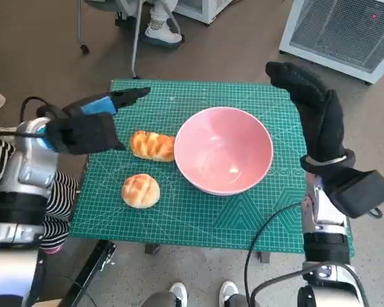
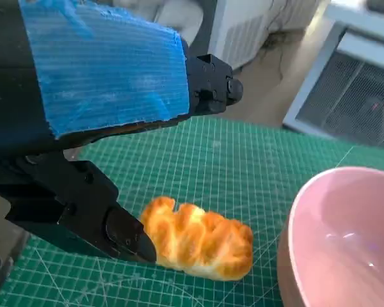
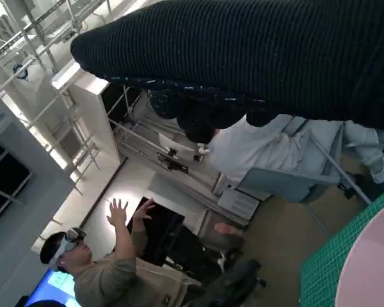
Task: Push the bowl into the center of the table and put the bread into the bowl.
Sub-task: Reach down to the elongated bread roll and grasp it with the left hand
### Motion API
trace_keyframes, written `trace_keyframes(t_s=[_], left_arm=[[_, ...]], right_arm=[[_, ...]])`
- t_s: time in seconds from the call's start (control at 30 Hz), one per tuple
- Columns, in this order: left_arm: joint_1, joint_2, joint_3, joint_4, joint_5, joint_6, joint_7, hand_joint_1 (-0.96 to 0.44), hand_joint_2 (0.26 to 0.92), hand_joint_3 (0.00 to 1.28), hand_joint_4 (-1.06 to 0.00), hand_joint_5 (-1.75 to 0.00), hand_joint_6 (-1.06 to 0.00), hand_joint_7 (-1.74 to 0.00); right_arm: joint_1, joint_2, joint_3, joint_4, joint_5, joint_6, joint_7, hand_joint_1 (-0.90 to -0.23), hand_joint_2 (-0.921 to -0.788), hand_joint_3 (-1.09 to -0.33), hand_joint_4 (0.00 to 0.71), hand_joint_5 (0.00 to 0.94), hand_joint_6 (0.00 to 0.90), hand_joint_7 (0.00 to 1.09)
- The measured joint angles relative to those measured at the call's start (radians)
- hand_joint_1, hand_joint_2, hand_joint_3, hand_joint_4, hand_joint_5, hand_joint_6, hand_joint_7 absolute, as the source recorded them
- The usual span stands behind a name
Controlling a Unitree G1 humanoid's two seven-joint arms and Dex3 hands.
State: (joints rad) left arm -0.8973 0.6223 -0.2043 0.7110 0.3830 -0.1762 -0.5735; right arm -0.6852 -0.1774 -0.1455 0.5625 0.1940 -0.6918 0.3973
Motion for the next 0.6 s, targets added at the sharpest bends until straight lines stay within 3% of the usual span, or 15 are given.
trace_keyframes(t_s=[0.37, 0.6], left_arm=[[-0.096, -0.091, -0.104, 0.236, 0.091, 0.001, 0.084, -0.07, 0.718, 0.0, -0.04, 0.0, -0.18, -0.01], [-0.156, -0.163, -0.159, 0.379, 0.141, 0.025, 0.155, -0.07, 0.718, 0.0, -0.05, -0.01, -0.19, -0.01]], right_arm=[[0.0, -0.001, 0.0, 0.001, 0.001, 0.0, 0.0, -0.768, -0.921, -0.741, 0.176, 0.006, -0.001, 0.56], [0.001, -0.006, -0.002, 0.001, 0.002, 0.001, 0.001, -0.772, -0.921, -0.74, 0.174, 0.004, -0.001, 0.57]])
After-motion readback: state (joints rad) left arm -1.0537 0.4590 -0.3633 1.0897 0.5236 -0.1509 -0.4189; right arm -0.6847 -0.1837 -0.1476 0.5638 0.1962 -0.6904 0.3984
